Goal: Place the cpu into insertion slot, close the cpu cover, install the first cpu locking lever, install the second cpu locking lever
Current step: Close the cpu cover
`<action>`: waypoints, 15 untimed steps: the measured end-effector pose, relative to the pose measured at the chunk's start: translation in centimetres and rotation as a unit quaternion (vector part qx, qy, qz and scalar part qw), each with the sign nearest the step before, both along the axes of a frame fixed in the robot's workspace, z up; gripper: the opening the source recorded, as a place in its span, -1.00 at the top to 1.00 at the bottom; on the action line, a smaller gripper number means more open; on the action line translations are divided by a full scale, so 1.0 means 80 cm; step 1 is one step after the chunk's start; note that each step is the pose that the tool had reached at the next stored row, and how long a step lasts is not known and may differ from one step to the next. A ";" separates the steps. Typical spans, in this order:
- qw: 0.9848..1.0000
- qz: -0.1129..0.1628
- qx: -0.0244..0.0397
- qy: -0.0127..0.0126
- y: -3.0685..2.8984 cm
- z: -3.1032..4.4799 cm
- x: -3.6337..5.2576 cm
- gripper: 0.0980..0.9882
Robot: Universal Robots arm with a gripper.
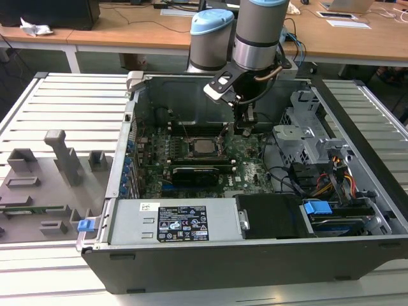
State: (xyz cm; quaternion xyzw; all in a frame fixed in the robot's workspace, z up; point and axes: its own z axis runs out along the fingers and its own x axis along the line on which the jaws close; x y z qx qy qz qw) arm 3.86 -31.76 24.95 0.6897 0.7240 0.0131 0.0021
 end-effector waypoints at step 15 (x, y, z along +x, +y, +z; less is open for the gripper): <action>1.000 0.000 0.000 0.000 0.0000 0.0000 -0.008 0.98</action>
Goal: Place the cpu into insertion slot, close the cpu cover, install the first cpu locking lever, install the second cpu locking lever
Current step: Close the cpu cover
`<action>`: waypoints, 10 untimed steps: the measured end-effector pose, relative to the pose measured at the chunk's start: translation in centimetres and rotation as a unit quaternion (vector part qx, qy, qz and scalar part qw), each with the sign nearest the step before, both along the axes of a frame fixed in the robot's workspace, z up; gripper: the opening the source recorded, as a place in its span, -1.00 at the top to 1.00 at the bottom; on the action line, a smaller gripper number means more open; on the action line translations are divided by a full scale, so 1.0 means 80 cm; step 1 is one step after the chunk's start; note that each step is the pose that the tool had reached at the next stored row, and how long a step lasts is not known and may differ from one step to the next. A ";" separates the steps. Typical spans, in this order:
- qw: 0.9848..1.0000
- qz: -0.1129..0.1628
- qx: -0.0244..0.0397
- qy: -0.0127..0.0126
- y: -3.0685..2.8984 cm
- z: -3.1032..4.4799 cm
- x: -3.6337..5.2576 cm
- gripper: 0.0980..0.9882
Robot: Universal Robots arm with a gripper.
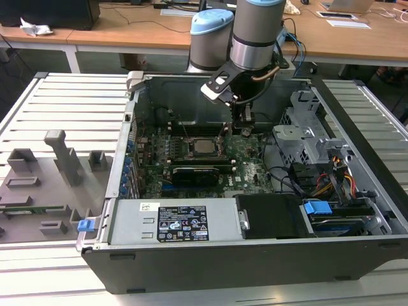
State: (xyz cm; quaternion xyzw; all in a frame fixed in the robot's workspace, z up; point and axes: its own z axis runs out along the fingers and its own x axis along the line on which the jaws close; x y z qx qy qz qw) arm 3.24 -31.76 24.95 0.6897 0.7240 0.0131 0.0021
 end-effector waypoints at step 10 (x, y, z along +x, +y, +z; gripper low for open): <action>1.000 0.000 0.000 0.000 0.0000 -0.0003 -0.011 0.98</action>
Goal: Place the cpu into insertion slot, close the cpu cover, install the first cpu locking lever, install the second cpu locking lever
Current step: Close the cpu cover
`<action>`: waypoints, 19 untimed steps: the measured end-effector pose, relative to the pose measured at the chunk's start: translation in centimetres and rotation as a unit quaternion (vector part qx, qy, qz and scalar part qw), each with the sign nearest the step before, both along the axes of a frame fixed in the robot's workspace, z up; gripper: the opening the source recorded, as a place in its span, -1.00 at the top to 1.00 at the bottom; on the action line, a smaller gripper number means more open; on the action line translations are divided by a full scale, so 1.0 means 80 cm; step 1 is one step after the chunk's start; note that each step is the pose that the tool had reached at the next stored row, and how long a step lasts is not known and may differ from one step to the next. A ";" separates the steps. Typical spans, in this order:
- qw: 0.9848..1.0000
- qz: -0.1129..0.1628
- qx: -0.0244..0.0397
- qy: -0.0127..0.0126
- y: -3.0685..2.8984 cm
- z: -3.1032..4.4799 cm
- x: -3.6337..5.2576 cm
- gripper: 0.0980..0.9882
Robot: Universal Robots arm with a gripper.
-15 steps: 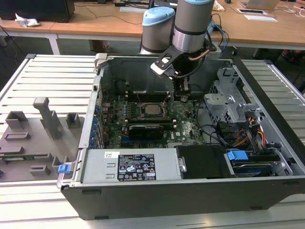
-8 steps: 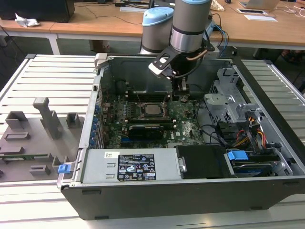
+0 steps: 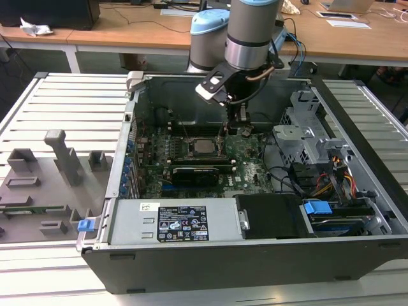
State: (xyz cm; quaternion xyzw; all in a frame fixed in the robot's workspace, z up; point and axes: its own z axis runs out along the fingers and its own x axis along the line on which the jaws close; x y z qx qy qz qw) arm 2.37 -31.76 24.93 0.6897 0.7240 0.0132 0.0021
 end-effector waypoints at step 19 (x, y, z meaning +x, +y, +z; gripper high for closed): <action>1.000 0.000 0.000 0.000 0.0000 -0.0019 -0.017 0.98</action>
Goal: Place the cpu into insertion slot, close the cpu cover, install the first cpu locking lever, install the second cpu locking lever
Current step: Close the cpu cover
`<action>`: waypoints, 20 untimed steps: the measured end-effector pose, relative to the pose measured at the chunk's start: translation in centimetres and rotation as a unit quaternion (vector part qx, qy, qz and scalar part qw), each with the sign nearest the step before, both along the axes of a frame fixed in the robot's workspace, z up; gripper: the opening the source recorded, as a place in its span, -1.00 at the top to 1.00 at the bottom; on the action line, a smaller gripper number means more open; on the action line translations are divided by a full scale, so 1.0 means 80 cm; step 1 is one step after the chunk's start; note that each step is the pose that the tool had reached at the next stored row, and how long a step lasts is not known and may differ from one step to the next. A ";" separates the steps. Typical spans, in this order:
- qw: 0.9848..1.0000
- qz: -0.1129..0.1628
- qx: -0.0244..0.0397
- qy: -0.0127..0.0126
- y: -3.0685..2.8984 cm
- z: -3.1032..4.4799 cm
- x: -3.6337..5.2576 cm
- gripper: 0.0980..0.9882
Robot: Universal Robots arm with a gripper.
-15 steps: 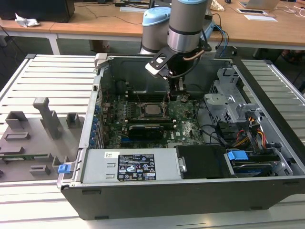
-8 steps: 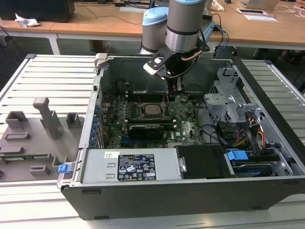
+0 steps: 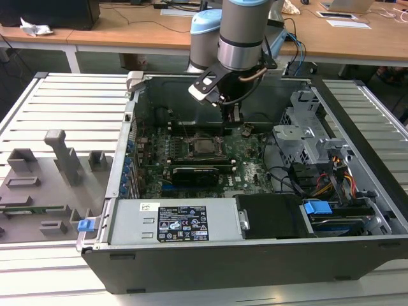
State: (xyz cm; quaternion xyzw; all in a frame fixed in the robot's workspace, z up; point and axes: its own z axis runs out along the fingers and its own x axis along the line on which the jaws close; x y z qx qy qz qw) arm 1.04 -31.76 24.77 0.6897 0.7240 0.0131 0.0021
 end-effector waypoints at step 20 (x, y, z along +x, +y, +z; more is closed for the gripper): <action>1.000 0.000 0.000 0.000 0.0000 -0.0059 -0.020 0.98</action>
